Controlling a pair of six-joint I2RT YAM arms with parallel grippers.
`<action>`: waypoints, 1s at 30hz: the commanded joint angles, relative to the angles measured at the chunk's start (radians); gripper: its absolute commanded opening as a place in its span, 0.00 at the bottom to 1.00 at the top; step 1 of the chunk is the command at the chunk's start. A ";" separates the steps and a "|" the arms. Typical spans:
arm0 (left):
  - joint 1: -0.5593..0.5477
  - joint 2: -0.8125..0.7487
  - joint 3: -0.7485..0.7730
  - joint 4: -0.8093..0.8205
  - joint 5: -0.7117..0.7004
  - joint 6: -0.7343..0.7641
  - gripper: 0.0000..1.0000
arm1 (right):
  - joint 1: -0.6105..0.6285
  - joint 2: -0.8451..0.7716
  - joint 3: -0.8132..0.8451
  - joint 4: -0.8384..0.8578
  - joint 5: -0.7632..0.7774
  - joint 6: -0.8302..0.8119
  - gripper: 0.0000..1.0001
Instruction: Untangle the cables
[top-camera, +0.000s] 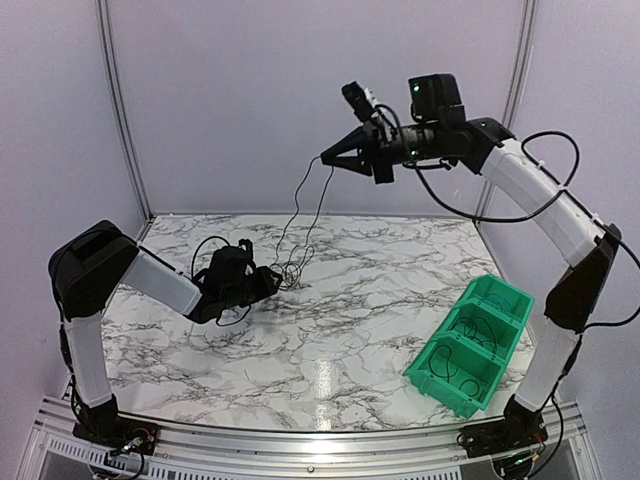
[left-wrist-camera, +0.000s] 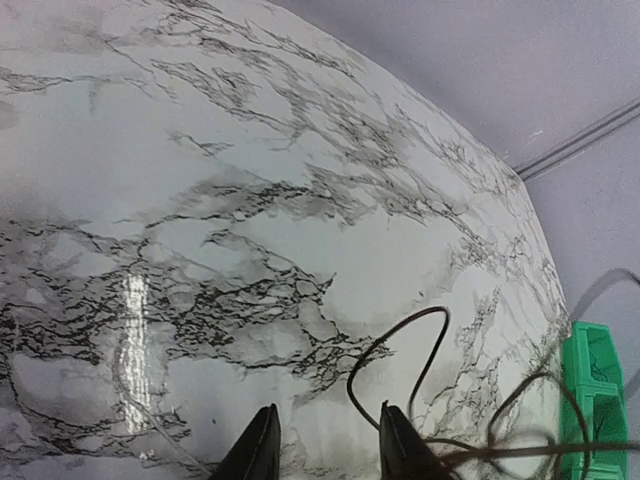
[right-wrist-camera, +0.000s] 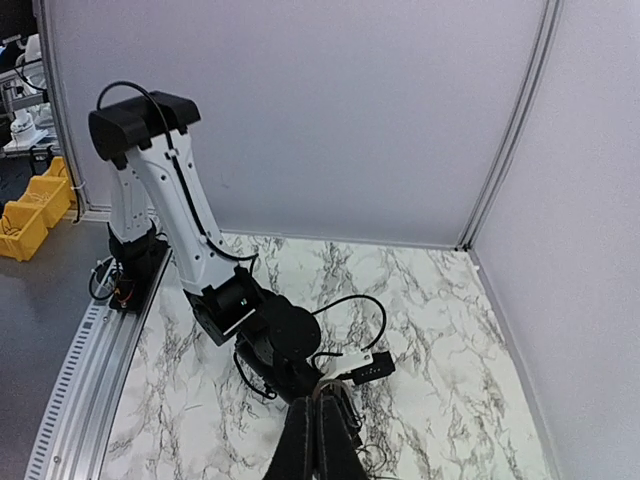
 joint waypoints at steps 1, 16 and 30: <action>0.021 -0.001 -0.033 0.014 -0.045 -0.017 0.36 | -0.018 -0.022 0.102 -0.026 -0.138 0.034 0.00; 0.074 -0.086 -0.149 -0.020 -0.083 0.008 0.33 | -0.079 -0.069 0.243 -0.025 -0.131 0.056 0.00; 0.106 -0.208 -0.231 -0.072 -0.130 0.054 0.33 | -0.275 -0.147 0.055 0.153 -0.088 0.152 0.00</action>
